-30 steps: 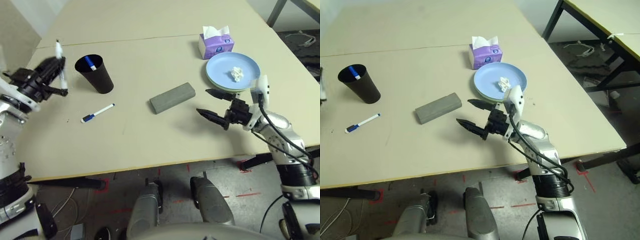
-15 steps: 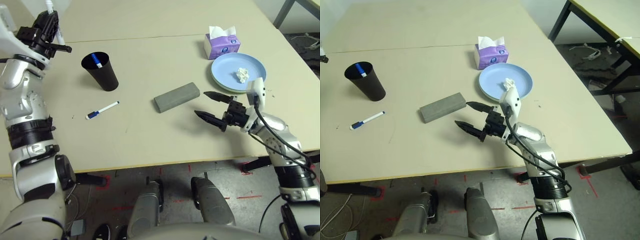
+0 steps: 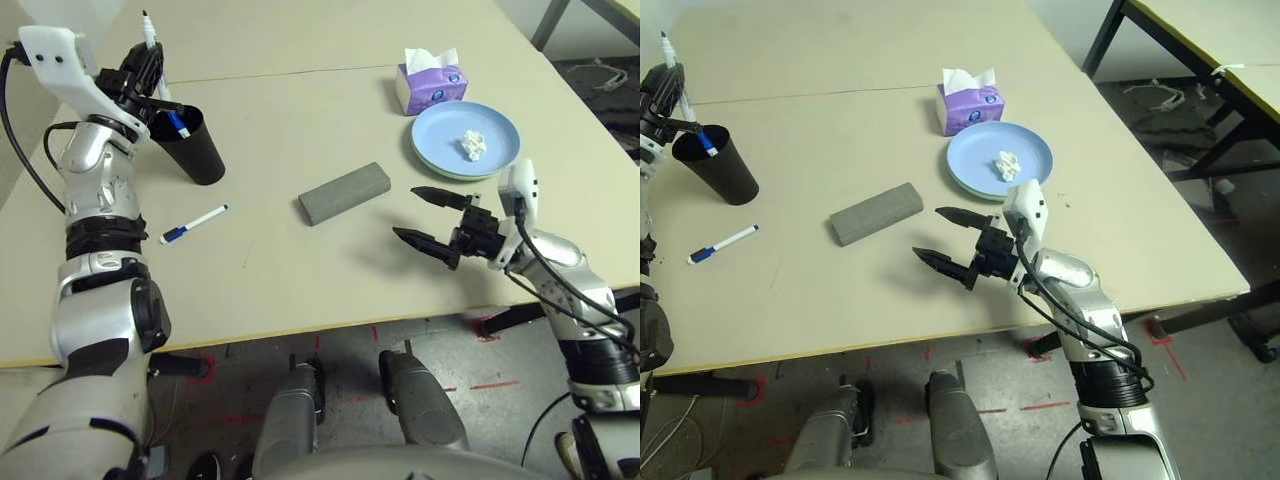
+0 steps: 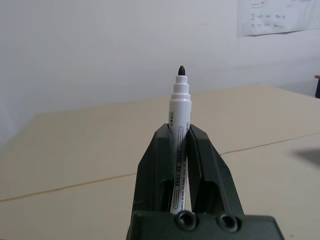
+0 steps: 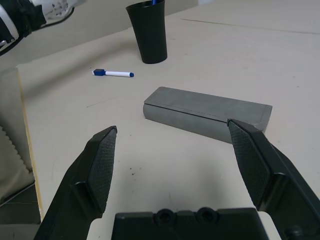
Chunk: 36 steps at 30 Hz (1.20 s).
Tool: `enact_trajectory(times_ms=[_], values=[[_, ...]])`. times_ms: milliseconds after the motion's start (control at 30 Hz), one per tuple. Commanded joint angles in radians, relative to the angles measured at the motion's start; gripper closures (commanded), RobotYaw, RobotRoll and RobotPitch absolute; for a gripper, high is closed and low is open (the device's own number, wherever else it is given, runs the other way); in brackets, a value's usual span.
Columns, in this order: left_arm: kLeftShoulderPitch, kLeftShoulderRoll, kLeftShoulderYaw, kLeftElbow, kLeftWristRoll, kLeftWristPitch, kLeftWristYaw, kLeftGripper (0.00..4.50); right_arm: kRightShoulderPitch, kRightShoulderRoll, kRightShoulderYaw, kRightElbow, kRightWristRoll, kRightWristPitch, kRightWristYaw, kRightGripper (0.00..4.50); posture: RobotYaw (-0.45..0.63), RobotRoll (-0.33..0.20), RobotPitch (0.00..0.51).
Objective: Organize and tidy the items on the table.
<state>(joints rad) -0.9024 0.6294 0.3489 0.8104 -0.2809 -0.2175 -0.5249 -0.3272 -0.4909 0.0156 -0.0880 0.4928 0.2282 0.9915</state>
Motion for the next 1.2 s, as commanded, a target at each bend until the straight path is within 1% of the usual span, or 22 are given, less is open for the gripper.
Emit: enact_trajectory(times_ms=[33,367,533,600,667,933,967,1000,1067,1167,1200], values=[[0.060,-0.004,0.020,-0.051,-0.017,0.011,0.014,4.24,0.010,-0.013,-0.006,-0.011,0.001,0.006,0.011,0.00,-0.32,0.000,0.214],[0.189,-0.001,0.043,-0.203,-0.049,0.077,0.058,4.24,-0.020,-0.009,0.001,0.009,0.003,0.002,0.033,0.00,-0.30,0.000,0.217],[0.199,0.000,0.045,-0.220,-0.053,0.097,0.070,4.24,-0.029,-0.006,0.004,0.009,0.002,0.003,0.037,0.00,-0.30,0.000,0.215],[0.200,0.000,0.046,-0.223,-0.055,0.104,0.075,3.49,-0.029,-0.007,0.002,0.003,0.004,0.007,0.038,0.00,-0.30,0.000,0.214],[0.203,-0.002,0.045,-0.231,-0.058,0.110,0.077,2.95,-0.026,-0.010,0.000,0.000,0.006,0.008,0.040,0.00,-0.30,0.000,0.214],[0.201,0.005,0.049,-0.237,-0.069,0.127,0.074,0.22,-0.024,-0.005,0.005,0.004,-0.001,0.002,0.041,0.00,-0.30,0.000,0.215],[0.202,0.006,0.049,-0.244,-0.072,0.127,0.069,0.02,-0.024,-0.004,0.006,0.005,-0.002,0.000,0.042,0.00,-0.30,0.000,0.216],[0.202,0.006,0.049,-0.249,-0.075,0.127,0.065,0.02,-0.025,-0.003,0.007,0.006,-0.003,-0.001,0.041,0.00,-0.30,0.000,0.215],[0.218,0.003,0.026,-0.325,-0.104,0.150,0.000,0.02,-0.025,0.000,0.008,0.007,-0.004,-0.002,0.041,0.00,-0.30,0.000,0.216],[0.292,0.014,-0.062,-0.566,-0.194,0.275,-0.179,0.02,-0.023,0.002,0.008,0.010,-0.005,-0.006,0.042,0.00,-0.30,0.000,0.217],[0.327,0.036,-0.094,-0.652,-0.217,0.331,-0.230,0.02,-0.022,0.002,0.008,0.012,-0.006,-0.007,0.043,0.00,-0.30,0.000,0.217]])
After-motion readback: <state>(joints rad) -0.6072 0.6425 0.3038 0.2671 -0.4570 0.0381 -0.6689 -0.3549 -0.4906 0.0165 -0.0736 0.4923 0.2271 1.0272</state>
